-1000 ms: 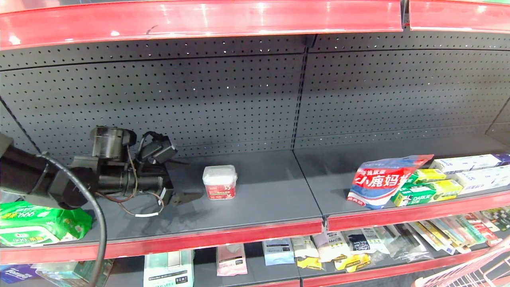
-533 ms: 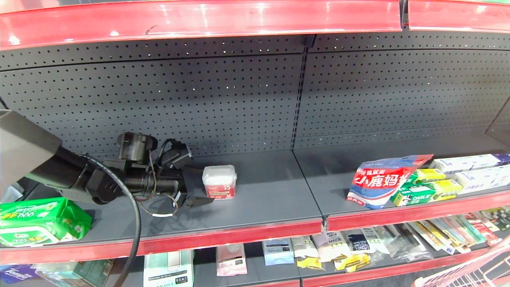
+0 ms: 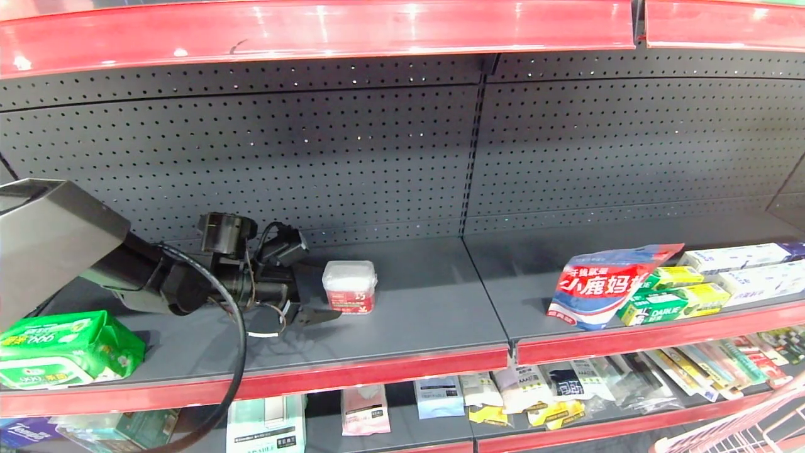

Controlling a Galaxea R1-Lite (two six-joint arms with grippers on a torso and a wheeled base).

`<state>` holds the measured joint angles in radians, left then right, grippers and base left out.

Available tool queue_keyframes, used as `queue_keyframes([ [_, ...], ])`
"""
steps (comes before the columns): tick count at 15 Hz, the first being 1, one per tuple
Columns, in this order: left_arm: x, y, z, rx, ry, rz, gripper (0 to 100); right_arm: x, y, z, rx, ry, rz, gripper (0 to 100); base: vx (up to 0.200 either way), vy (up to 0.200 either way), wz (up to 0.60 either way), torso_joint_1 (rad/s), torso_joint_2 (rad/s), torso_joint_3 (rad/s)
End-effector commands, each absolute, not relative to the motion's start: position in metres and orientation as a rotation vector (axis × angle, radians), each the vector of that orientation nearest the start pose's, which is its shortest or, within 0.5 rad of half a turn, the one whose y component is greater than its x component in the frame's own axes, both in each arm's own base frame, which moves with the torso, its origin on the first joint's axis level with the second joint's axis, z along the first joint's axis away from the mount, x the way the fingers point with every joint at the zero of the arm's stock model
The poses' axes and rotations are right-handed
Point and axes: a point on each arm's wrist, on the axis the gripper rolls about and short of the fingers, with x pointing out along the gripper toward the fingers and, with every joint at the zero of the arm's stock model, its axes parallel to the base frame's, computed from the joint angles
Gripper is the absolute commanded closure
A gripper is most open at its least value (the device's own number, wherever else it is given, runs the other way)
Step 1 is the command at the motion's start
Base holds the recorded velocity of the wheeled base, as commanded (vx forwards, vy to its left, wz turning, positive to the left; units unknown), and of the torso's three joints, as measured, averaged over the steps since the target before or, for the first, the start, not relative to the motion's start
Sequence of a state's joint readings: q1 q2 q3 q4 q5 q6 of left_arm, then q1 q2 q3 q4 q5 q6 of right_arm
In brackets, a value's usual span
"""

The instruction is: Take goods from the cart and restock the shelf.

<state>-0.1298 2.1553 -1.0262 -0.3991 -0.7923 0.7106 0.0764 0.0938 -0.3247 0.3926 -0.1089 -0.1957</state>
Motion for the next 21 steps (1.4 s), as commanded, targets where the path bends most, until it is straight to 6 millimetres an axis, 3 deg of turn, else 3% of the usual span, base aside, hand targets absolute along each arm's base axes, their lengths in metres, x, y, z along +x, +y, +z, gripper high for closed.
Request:
queue_keyframes([
  [1, 0.375, -0.057, 0.059, 0.373, 0.369, -1.069, 0, -0.044, -0.006, 0.124, -0.212, 0.171, -0.016, 100, 0.000, 0.000, 0.00, 0.000, 0.00, 0.000],
  [7, 0.380, -0.047, 0.049, 0.316, 0.356, -1.115, 0, -0.043, -0.006, 0.123, -0.220, 0.175, -0.014, 100, 0.000, 0.000, 0.00, 0.000, 0.00, 0.000],
  [10, 0.388, -0.047, 0.043, 0.283, 0.314, -1.175, 0, -0.043, -0.006, 0.122, -0.221, 0.180, -0.014, 100, 0.000, 0.000, 0.00, 0.000, 0.00, 0.000],
  [12, 0.400, -0.043, 0.029, 0.296, 0.293, -1.192, 0, -0.043, -0.006, 0.121, -0.235, 0.182, -0.012, 100, 0.000, 0.000, 0.00, 0.000, 0.00, 0.000],
  [17, 0.408, -0.046, 0.008, 0.308, 0.264, -1.202, 0, -0.043, -0.006, 0.121, -0.251, 0.184, -0.029, 100, 0.000, 0.000, 0.00, 0.000, 0.00, 0.000],
  [21, 0.411, -0.051, 0.003, 0.311, 0.243, -1.213, 0, -0.042, -0.006, 0.120, -0.259, 0.189, -0.030, 100, 0.000, 0.000, 0.00, 0.000, 0.00, 0.000],
])
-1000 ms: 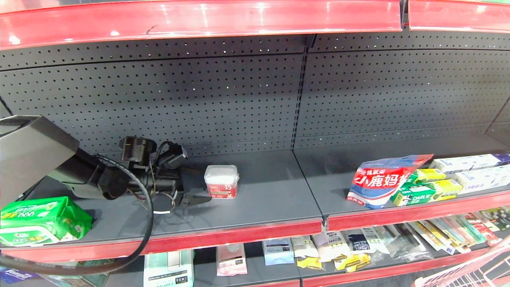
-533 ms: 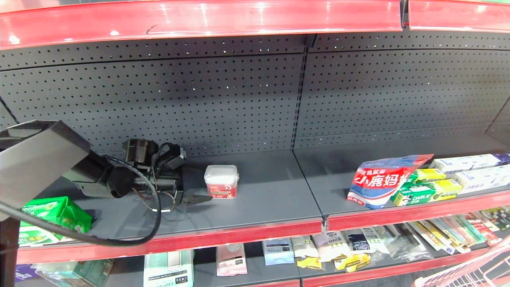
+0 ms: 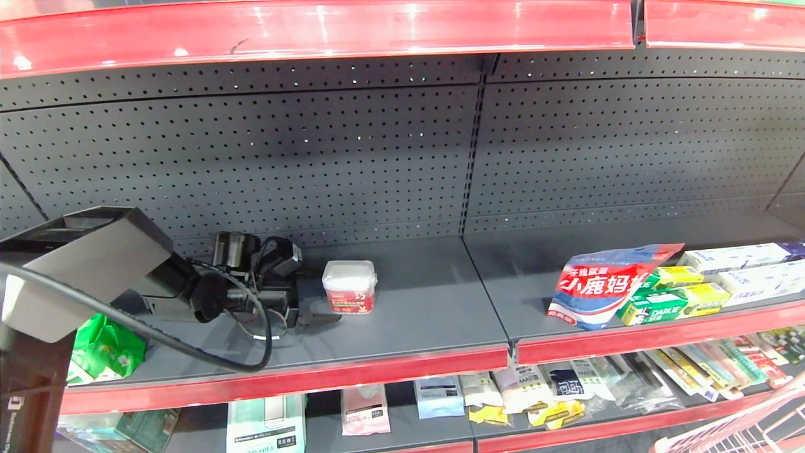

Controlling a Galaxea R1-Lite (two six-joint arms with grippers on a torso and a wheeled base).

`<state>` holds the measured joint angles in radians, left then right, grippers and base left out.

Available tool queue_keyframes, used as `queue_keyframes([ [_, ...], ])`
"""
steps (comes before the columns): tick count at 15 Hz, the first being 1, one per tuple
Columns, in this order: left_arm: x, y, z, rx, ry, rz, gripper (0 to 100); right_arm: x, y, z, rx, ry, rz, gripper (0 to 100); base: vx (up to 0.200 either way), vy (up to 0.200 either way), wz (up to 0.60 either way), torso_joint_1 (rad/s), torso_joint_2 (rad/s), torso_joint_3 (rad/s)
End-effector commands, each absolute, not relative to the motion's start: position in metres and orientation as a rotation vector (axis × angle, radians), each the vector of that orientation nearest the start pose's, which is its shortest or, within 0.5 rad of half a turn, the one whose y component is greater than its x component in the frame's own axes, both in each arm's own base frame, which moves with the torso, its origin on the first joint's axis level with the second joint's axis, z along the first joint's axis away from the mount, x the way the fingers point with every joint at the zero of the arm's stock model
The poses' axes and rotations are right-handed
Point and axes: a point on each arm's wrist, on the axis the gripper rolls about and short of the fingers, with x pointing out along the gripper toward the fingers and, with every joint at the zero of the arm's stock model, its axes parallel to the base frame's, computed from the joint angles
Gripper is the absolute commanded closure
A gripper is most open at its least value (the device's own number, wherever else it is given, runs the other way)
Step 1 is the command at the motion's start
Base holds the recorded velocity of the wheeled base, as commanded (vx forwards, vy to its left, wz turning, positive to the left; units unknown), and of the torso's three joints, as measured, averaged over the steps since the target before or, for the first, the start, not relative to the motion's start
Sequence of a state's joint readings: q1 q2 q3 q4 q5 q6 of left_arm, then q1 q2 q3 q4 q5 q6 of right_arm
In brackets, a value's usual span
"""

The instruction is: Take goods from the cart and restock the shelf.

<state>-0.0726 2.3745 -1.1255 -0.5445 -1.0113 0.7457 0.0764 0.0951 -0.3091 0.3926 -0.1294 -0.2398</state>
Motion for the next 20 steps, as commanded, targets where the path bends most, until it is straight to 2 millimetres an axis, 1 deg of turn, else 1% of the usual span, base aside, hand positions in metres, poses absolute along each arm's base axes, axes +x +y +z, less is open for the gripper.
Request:
queue_keyframes([
  [1, 0.411, -0.053, 0.003, 0.312, 0.242, -1.218, 0, -0.042, -0.006, 0.119, -0.260, 0.195, -0.029, 100, 0.000, 0.000, 0.00, 0.000, 0.00, 0.000],
  [4, 0.418, -0.061, 0.002, 0.303, 0.236, -1.227, 0, -0.041, -0.006, 0.116, -0.260, 0.202, -0.028, 100, 0.000, 0.000, 0.00, 0.000, 0.00, 0.000],
  [5, 0.425, -0.067, 0.007, 0.306, 0.215, -1.230, 0, -0.041, -0.006, 0.116, -0.261, 0.205, -0.028, 100, 0.000, 0.000, 0.00, 0.000, 0.00, 0.000],
  [7, 0.433, -0.075, 0.013, 0.289, 0.205, -1.234, 0, -0.040, -0.006, 0.114, -0.261, 0.211, -0.027, 100, 0.000, 0.000, 0.00, 0.000, 0.00, 0.000],
  [9, 0.437, -0.083, 0.015, 0.283, 0.197, -1.245, 0, -0.040, -0.006, 0.114, -0.261, 0.213, -0.027, 100, 0.000, 0.000, 0.00, 0.000, 0.00, 0.000],
  [14, 0.438, -0.095, 0.016, 0.273, 0.205, -1.258, 0, -0.040, -0.006, 0.114, -0.261, 0.213, -0.027, 100, 0.000, 0.000, 0.00, 0.000, 0.00, 0.000],
  [17, 0.448, -0.100, 0.016, 0.291, 0.181, -1.251, 0, -0.040, -0.006, 0.114, -0.261, 0.214, -0.027, 100, 0.000, 0.000, 0.00, 0.000, 0.00, 0.000],
  [20, 0.447, -0.104, 0.016, 0.298, 0.196, -1.234, 0, -0.040, -0.006, 0.114, -0.261, 0.214, -0.027, 100, 0.000, 0.000, 0.00, 0.000, 0.00, 0.000],
])
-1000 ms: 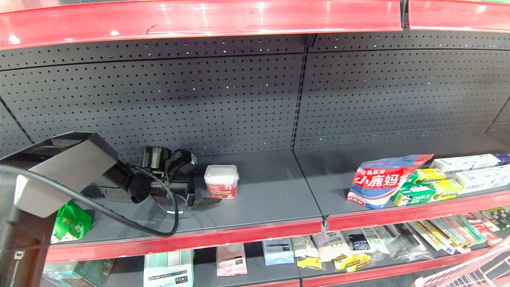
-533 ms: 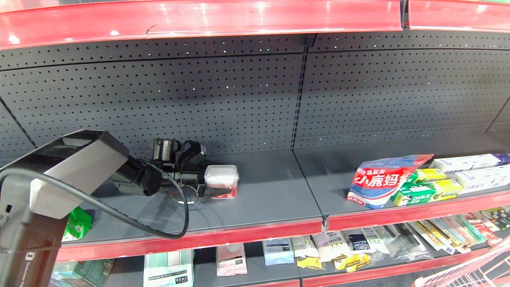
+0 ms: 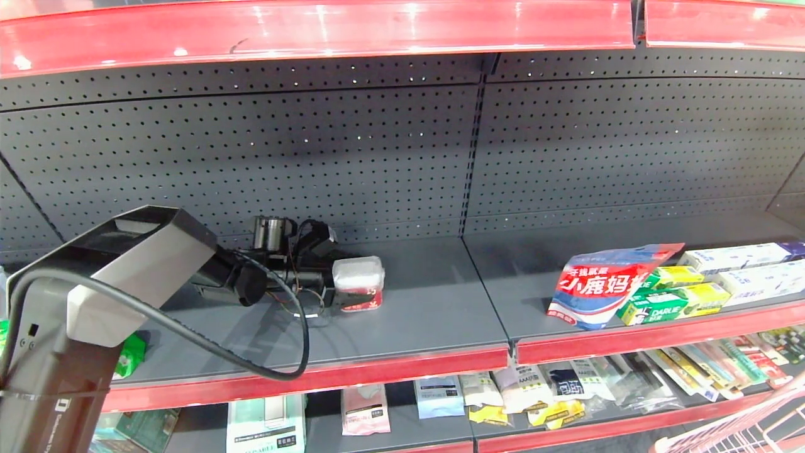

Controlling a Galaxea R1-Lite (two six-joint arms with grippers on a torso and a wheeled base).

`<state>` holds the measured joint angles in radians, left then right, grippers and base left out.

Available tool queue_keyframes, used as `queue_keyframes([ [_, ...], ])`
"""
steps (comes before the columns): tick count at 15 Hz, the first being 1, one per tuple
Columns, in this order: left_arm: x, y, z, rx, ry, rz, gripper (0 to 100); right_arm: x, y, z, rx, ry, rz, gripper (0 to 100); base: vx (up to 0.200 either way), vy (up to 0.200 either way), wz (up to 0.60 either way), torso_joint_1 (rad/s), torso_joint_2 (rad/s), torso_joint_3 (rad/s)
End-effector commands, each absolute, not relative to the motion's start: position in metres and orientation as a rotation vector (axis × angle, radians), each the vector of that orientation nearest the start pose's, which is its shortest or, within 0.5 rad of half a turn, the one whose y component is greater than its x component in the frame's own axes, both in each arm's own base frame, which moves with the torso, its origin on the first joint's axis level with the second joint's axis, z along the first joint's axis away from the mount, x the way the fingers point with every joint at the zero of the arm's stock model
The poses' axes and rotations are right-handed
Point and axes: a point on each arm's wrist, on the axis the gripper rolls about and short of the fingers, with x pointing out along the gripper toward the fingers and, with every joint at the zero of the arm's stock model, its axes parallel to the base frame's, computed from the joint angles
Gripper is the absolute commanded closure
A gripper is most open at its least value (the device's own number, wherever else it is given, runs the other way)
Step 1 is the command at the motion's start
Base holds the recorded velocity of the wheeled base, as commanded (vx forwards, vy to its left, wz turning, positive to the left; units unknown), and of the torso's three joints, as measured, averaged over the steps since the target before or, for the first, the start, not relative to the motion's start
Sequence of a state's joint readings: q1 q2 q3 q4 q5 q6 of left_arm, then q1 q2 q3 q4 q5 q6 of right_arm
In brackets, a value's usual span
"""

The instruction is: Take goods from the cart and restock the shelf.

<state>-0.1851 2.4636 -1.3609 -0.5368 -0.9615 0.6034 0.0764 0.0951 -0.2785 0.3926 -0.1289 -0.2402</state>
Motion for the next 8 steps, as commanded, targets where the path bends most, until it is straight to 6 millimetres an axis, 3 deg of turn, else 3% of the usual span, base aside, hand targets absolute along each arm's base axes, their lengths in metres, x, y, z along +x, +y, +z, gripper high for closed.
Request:
queue_keyframes([
  [1, 0.4468, -0.1048, 0.0161, 0.299, 0.198, -1.233, 0, -0.0401, -0.0060, 0.1135, -0.261, 0.214, -0.027, 100, 0.000, 0.000, 0.00, 0.000, 0.00, 0.000],
  [8, 0.4468, -0.1067, 0.0150, 0.289, 0.234, -1.223, 0, -0.0392, -0.0059, 0.1112, -0.262, 0.225, -0.025, 100, 0.000, 0.000, 0.00, 0.000, 0.00, 0.000],
])
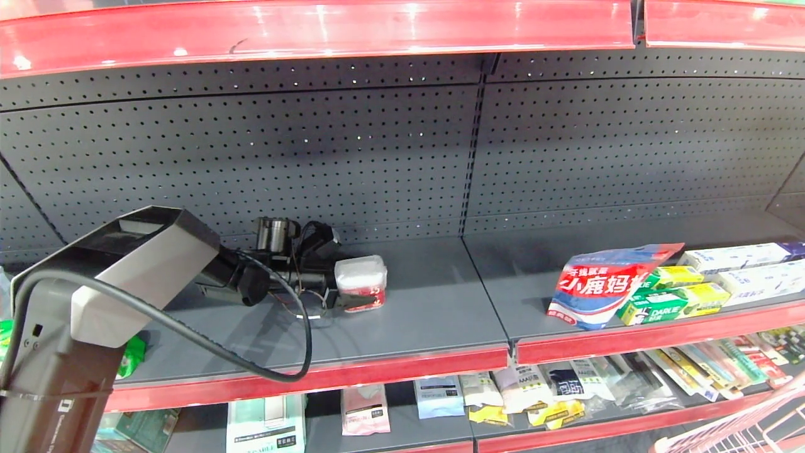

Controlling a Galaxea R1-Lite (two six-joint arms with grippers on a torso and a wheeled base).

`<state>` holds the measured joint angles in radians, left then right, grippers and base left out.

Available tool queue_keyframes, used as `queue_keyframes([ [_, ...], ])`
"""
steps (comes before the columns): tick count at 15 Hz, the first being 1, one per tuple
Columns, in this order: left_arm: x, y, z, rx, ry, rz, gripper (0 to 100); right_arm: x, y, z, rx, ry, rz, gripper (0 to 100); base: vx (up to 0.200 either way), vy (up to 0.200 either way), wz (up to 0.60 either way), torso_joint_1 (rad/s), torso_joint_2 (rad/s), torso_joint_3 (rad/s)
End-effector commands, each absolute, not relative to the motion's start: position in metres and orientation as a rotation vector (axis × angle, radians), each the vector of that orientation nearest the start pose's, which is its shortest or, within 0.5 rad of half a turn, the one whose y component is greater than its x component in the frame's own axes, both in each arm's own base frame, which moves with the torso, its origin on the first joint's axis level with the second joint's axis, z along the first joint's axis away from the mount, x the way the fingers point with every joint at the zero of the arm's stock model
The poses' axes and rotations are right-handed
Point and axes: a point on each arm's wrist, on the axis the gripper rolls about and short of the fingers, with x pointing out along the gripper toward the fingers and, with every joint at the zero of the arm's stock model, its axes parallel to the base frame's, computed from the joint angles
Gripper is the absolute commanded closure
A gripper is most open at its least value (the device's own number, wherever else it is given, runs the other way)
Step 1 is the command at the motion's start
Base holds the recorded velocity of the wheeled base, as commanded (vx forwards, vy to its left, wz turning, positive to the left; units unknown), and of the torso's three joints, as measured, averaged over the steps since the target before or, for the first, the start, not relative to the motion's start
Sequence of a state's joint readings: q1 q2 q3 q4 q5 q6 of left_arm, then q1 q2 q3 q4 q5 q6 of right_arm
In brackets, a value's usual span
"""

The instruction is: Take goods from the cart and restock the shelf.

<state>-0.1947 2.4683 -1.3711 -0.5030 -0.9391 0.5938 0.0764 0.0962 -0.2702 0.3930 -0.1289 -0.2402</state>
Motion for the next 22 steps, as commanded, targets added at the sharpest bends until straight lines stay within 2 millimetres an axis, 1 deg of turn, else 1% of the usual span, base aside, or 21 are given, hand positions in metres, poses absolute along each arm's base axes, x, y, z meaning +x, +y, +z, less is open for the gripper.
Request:
queue_keyframes([
  [1, 0.448, -0.107, 0.016, 0.290, 0.231, -1.220, 0, -0.039, -0.006, 0.111, -0.262, 0.225, -0.025, 100, 0.000, 0.000, 0.00, 0.000, 0.00, 0.000],
  [5, 0.453, -0.108, 0.014, 0.293, 0.219, -1.219, 0, -0.039, -0.006, 0.111, -0.262, 0.225, -0.025, 100, 0.000, 0.000, 0.00, 0.000, 0.00, 0.000],
  [6, 0.454, -0.109, 0.013, 0.294, 0.215, -1.220, 100, -0.039, -0.006, 0.111, -0.262, 0.225, -0.025, 100, 0.000, 0.000, 0.00, 0.000, 0.00, 0.000],
  [13, 0.454, -0.110, 0.012, 0.294, 0.218, -1.224, 100, -0.039, -0.006, 0.111, -0.262, 0.225, -0.025, 100, 0.000, 0.000, 0.00, 0.000, 0.00, 0.000],
  [16, 0.449, -0.108, 0.014, 0.290, 0.212, -1.242, 100, -0.039, -0.006, 0.111, -0.261, 0.225, -0.025, 100, 0.000, 0.000, 0.00, 0.000, 0.00, 0.000],
  [17, 0.444, -0.107, 0.018, 0.282, 0.207, -1.259, 100, -0.039, -0.006, 0.111, -0.261, 0.225, -0.025, 100, 0.000, 0.000, 0.00, 0.000, 0.00, 0.000],
  [18, 0.429, -0.103, 0.029, 0.256, 0.207, -1.298, 100, -0.039, -0.006, 0.111, -0.261, 0.225, -0.025, 100, 0.000, 0.000, 0.00, 0.000, 0.00, 0.000],
  [19, 0.426, -0.102, 0.030, 0.253, 0.209, -1.301, 100, -0.039, -0.006, 0.111, -0.261, 0.223, -0.026, 100, 0.000, 0.000, 0.00, 0.000, 0.00, 0.000],
  [20, 0.418, -0.092, 0.032, 0.272, 0.192, -1.306, 100, -0.039, -0.006, 0.111, -0.261, 0.222, -0.026, 100, 0.000, 0.000, 0.00, 0.000, 0.00, 0.000],
  [21, 0.412, -0.083, 0.028, 0.300, 0.173, -1.315, 100, -0.039, -0.006, 0.111, -0.261, 0.222, -0.026, 100, 0.000, 0.000, 0.00, 0.000, 0.00, 0.000],
  [22, 0.410, -0.079, 0.026, 0.311, 0.167, -1.316, 100, -0.039, -0.006, 0.111, -0.261, 0.222, -0.026, 100, 0.000, 0.000, 0.00, 0.000, 0.00, 0.000],
])
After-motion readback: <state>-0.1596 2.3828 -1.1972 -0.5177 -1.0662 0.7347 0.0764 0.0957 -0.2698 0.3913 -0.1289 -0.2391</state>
